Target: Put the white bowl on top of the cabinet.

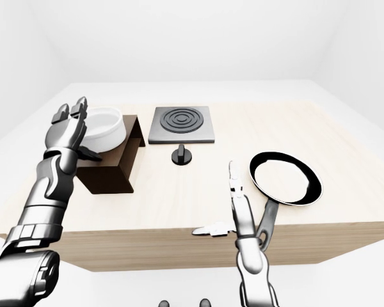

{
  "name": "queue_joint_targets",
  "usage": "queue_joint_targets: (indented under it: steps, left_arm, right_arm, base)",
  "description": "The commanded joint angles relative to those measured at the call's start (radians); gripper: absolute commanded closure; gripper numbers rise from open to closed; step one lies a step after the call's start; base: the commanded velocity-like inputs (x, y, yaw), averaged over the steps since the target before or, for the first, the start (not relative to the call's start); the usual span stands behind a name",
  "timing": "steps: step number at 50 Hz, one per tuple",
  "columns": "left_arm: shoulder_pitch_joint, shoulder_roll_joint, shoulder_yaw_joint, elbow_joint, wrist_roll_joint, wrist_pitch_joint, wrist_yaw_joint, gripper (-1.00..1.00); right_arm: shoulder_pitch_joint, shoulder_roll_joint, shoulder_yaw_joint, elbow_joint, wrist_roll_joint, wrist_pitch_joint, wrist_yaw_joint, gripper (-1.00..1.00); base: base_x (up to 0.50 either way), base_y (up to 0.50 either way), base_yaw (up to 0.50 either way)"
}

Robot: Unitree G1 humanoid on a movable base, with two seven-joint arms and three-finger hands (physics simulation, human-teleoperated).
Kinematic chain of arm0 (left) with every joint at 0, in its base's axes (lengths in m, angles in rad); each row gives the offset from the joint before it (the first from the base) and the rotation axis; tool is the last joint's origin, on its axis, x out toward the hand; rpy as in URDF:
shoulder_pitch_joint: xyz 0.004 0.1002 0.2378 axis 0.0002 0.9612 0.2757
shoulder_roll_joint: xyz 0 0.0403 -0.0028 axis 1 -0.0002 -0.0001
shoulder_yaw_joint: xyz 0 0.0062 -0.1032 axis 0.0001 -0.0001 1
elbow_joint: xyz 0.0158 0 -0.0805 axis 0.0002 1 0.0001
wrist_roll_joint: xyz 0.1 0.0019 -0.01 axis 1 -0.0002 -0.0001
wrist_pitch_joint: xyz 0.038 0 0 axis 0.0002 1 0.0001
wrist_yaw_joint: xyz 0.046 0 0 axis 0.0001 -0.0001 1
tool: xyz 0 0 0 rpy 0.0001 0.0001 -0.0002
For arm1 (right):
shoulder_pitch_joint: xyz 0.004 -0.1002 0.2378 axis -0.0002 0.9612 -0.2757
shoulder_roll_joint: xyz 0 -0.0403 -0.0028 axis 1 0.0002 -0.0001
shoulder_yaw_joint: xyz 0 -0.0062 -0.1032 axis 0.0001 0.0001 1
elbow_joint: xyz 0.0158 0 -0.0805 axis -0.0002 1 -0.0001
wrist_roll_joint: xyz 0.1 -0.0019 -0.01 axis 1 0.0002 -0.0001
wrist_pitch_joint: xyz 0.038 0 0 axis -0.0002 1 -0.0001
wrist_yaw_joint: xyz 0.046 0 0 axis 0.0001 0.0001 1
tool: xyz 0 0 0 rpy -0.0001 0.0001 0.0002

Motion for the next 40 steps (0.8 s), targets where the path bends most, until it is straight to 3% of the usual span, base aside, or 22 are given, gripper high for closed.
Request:
queue_joint_targets:
  steps: [1, 2, 4, 5, 7, 8, 10, 12, 13, 14, 15, 16, 19, 24, 28, 29, 32, 35, 40]
  left_arm:
    - [0.084, -0.013, 0.015, -0.107, -0.02, 0.0, -0.062, -1.0]
    - [0.162, -0.032, 0.05, -0.295, -0.066, 0.0, -0.116, -1.0]
    - [0.222, -0.054, 0.071, -0.435, -0.114, 0.0, -0.152, -1.0]
    - [0.275, -0.087, 0.093, -0.567, -0.18, 0.0, -0.17, -1.0]
    - [0.297, -0.101, 0.095, -0.631, -0.223, 0.0, -0.193, -1.0]
    - [0.35, -0.128, 0.096, -0.735, -0.258, 0.0, -0.199, -1.0]
    - [0.404, -0.158, 0.088, -0.829, -0.29, 0.0, -0.221, -1.0]
    - [0.406, -0.158, 0.087, -0.832, -0.292, 0.0, -0.22, -1.0]
    - [0.517, -0.228, 0.054, -0.979, -0.329, 0.0, -0.228, -1.0]
    - [0.55, -0.245, 0.043, -1.011, -0.337, 0.0, -0.233, -1.0]
    - [0.589, -0.268, 0.033, -1.04, -0.357, 0.0, -0.231, -1.0]
    - [0.642, -0.291, 0.012, -1.071, -0.368, 0.0, -0.225, -1.0]
    - [0.742, -0.334, -0.024, -1.113, -0.393, 0.0, -0.219, -1.0]
    - [0.805, -0.363, -0.034, -1.125, -0.453, 0.0, -0.194, -1.0]
    - [0.838, -0.367, -0.056, -1.108, -0.445, 0.0, -0.173, -1.0]
    - [0.843, -0.368, -0.056, -1.102, -0.447, -0.011, -0.165, -1.0]
    - [0.856, -0.372, -0.046, -1.12, -0.47, -0.019, -0.163, -1.0]
    - [0.851, -0.375, -0.017, -1.157, -0.511, 0.0, -0.166, -1.0]
    - [0.847, -0.379, 0.013, -1.175, -0.562, -0.012, -0.147, -1.0]
  right_arm:
    - [0.001, 0.002, 0.017, 0.014, -0.017, 0.0, -0.013, -1.0]
    - [0.009, 0.005, 0.016, -0.035, -0.012, 0.0, -0.01, -1.0]
    - [0.004, 0.005, 0.013, -0.054, -0.005, 0.0, -0.01, -1.0]
    - [-0.002, 0.005, 0.009, -0.06, 0.001, 0.0, -0.011, -1.0]
    - [-0.003, 0.004, 0.009, -0.067, 0.003, 0.0, -0.011, -1.0]
    - [-0.004, 0.005, 0.009, -0.094, 0.003, 0.0, -0.01, -1.0]
    - [-0.004, 0.005, 0.01, -0.127, 0.002, 0.02, -0.007, -1.0]
    - [-0.004, 0.005, 0.01, -0.129, 0.002, 0.022, -0.007, -1.0]
    - [-0.015, 0.006, 0.002, -0.219, 0.004, 0.096, 0.002, -1.0]
    - [-0.028, 0.006, -0.007, -0.267, 0.008, 0.144, 0.008, -1.0]
    - [-0.029, 0.006, -0.008, -0.271, 0.008, 0.148, 0.009, -1.0]
    - [-0.044, 0.005, -0.015, -0.291, 0.008, 0.174, 0.011, -1.0]
    - [-0.082, 0.004, -0.033, -0.344, 0.01, 0.175, 0.016, -1.0]
    - [-0.124, 0.002, -0.043, -0.373, 0.009, 0.175, 0.011, -1.0]
    - [-0.16, -0.002, -0.04, -0.378, -0.003, 0.175, 0.002, -1.0]
    - [-0.167, -0.003, -0.039, -0.381, -0.004, 0.175, 0.001, -1.0]
    - [-0.182, -0.004, -0.034, -0.386, -0.01, 0.175, -0.003, -1.0]
    - [-0.199, -0.005, -0.03, -0.395, -0.016, 0.175, -0.007, -1.0]
    - [-0.218, -0.005, -0.023, -0.403, -0.025, 0.175, -0.011, -1.0]
  base:
    - [0.0, 0.0, 0.0]
    - [0.0, 0.0, 0.0]
    - [-0.01, 0.0, 0.0]
    - [0.0, 0.0, 0.0]
    - [0.0, 0.0, 0.0]
    - [0.0, 0.0, 0.0]
    - [0.0, 0.0, 0.0]
    - [0.0, 0.0, 0.0]
    - [0.0, 0.0, 0.0]
    - [0.0, 0.0, 0.0]
    - [0.0, 0.0, 0.0]
    - [0.0, 0.0, 0.0]
    - [0.0, 0.0, 0.0]
    - [0.0, 0.0, 0.0]
    - [0.0, 0.0, 0.0]
    - [0.0, 0.0, 0.0]
    - [0.0, 0.0, 0.0]
    - [0.0, 0.0, 0.0]
    - [0.0, 0.0, 0.0]
